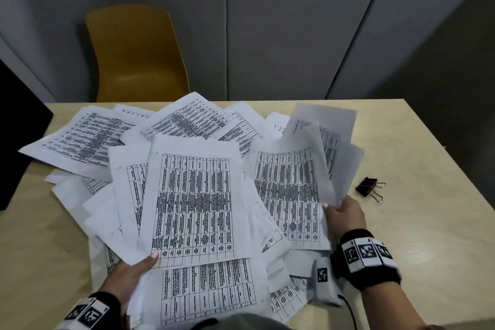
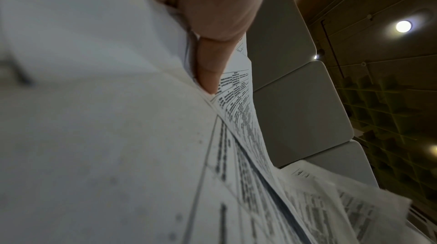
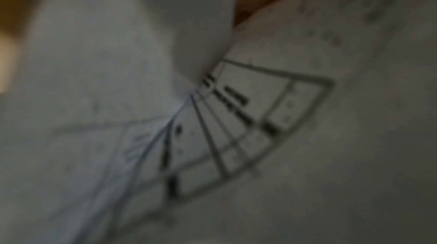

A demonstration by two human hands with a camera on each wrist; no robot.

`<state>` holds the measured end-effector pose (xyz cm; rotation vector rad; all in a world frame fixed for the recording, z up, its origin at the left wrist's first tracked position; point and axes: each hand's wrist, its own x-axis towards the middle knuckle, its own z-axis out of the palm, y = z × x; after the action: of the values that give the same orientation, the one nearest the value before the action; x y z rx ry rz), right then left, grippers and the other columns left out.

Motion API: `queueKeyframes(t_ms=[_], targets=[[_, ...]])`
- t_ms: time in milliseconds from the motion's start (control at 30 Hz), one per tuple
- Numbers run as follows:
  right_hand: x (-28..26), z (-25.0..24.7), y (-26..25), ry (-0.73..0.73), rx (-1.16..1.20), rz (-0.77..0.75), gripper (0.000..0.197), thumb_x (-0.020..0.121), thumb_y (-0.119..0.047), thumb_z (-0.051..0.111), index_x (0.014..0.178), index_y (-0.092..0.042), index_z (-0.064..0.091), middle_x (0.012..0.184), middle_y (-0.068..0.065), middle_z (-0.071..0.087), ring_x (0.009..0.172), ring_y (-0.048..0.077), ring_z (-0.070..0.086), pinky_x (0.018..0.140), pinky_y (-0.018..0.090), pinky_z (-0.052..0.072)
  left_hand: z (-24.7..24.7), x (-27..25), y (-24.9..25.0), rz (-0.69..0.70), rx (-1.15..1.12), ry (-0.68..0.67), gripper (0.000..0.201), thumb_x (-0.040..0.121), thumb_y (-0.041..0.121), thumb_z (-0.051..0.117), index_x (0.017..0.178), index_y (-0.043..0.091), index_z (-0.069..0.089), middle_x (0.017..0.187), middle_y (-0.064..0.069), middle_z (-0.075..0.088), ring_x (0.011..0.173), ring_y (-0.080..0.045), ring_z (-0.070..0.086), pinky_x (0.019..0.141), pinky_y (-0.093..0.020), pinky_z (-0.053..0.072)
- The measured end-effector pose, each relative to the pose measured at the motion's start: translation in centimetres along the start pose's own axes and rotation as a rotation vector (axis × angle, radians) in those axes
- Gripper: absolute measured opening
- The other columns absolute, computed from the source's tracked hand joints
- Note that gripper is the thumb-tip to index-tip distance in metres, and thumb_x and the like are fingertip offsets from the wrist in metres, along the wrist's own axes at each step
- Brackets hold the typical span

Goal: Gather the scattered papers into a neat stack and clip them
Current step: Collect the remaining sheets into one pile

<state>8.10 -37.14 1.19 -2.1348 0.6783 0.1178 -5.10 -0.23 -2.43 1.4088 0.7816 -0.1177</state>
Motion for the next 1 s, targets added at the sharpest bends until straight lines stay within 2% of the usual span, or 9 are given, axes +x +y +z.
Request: queueKeyframes(t_ms=[133, 400, 500, 567, 633, 733, 833, 900, 1000], targets=[[-0.3, -2.3, -0.7, 0.171, 0.005, -0.114, 0.021, 0.086, -0.006, 0.055, 0.102, 0.007, 0.061, 0.099, 0.028, 0.065, 0.085, 0.036, 0.059, 0.076, 0.030, 0.041, -0.4, 0.5, -0.5, -0.007, 0.052, 0.053, 0.037, 0.077, 0.015, 0.071, 0.112, 0.007, 0.060, 0.119, -0.011, 0.061, 0.115, -0.024, 0.050, 0.108, -0.038, 0.028], [-1.4, -4.9, -4.1, 0.461, 0.103, -0.288, 0.022, 0.088, -0.012, 0.052, 0.092, 0.008, 0.060, 0.087, 0.031, 0.062, 0.083, 0.043, 0.059, 0.068, 0.033, 0.039, -0.3, 0.7, -0.7, 0.007, 0.111, 0.078, 0.032, 0.083, 0.004, 0.063, 0.115, -0.001, 0.057, 0.109, -0.012, 0.060, 0.108, -0.025, 0.051, 0.104, -0.039, 0.031], [-1.9, -4.7, -5.5, 0.477, 0.212, -0.286, 0.038, 0.081, -0.027, 0.050, 0.092, 0.008, 0.058, 0.087, 0.032, 0.063, 0.083, 0.043, 0.060, 0.067, 0.033, 0.039, 0.0, 0.5, -0.4, 0.011, 0.088, 0.084, 0.030, 0.084, 0.002, 0.061, 0.114, 0.002, 0.056, 0.106, -0.010, 0.058, 0.106, -0.023, 0.050, 0.098, -0.034, 0.031], [-1.9, -3.3, -6.2, 0.403, 0.373, -0.244, 0.038, 0.081, -0.025, 0.053, 0.104, 0.005, 0.056, 0.097, 0.028, 0.065, 0.086, 0.034, 0.062, 0.069, 0.029, 0.040, -0.1, 0.5, -0.5, 0.011, 0.092, 0.089, 0.031, 0.082, 0.005, 0.064, 0.113, -0.001, 0.059, 0.105, -0.011, 0.060, 0.106, -0.024, 0.052, 0.097, -0.034, 0.032], [-2.1, -1.4, -6.4, 0.185, 0.624, -0.168, 0.027, 0.087, -0.008, 0.055, 0.114, -0.004, 0.053, 0.107, 0.021, 0.066, 0.094, 0.031, 0.064, 0.082, 0.037, 0.052, -0.2, 0.5, -0.4, -0.005, 0.065, 0.090, 0.033, 0.082, 0.007, 0.066, 0.113, -0.004, 0.060, 0.107, -0.013, 0.061, 0.105, -0.024, 0.052, 0.098, -0.035, 0.032], [-2.7, 1.8, -5.6, -0.085, 0.587, -0.059, 0.012, 0.087, -0.008, 0.057, 0.097, -0.014, 0.057, 0.103, 0.018, 0.068, 0.092, 0.034, 0.067, 0.085, 0.052, 0.054, -0.1, 0.2, -0.2, -0.034, 0.036, 0.074, 0.035, 0.082, 0.006, 0.065, 0.114, -0.004, 0.058, 0.109, -0.014, 0.061, 0.105, -0.023, 0.051, 0.099, -0.035, 0.032], [-3.6, 3.8, -4.8, -0.140, 0.165, -0.199, 0.016, 0.086, -0.017, 0.060, 0.100, -0.010, 0.063, 0.086, 0.006, 0.065, 0.074, 0.018, 0.062, 0.056, 0.023, 0.048, -0.1, 0.1, -0.2, -0.050, 0.010, 0.091, 0.036, 0.068, 0.026, 0.076, 0.093, 0.002, 0.063, 0.104, -0.010, 0.063, 0.108, -0.028, 0.055, 0.098, -0.035, 0.033], [-4.5, 4.9, -4.6, -0.224, -0.012, -0.254, 0.020, 0.088, -0.023, 0.057, 0.099, -0.008, 0.063, 0.076, 0.001, 0.061, 0.058, 0.010, 0.053, 0.044, 0.018, 0.036, -0.2, 0.3, -0.5, -0.059, 0.014, 0.103, 0.054, 0.043, 0.043, 0.079, 0.082, 0.009, 0.065, 0.104, -0.011, 0.067, 0.107, -0.029, 0.058, 0.103, -0.041, 0.036], [-5.6, 6.4, -4.7, -0.374, -0.152, -0.242, 0.018, 0.092, -0.028, 0.051, 0.094, -0.014, 0.062, 0.069, -0.004, 0.058, 0.054, 0.007, 0.053, 0.041, 0.012, 0.039, 0.0, 0.1, -0.3, -0.043, -0.050, 0.090, 0.044, 0.058, 0.038, 0.076, 0.092, 0.013, 0.064, 0.110, -0.008, 0.064, 0.111, -0.022, 0.055, 0.102, -0.033, 0.032]])
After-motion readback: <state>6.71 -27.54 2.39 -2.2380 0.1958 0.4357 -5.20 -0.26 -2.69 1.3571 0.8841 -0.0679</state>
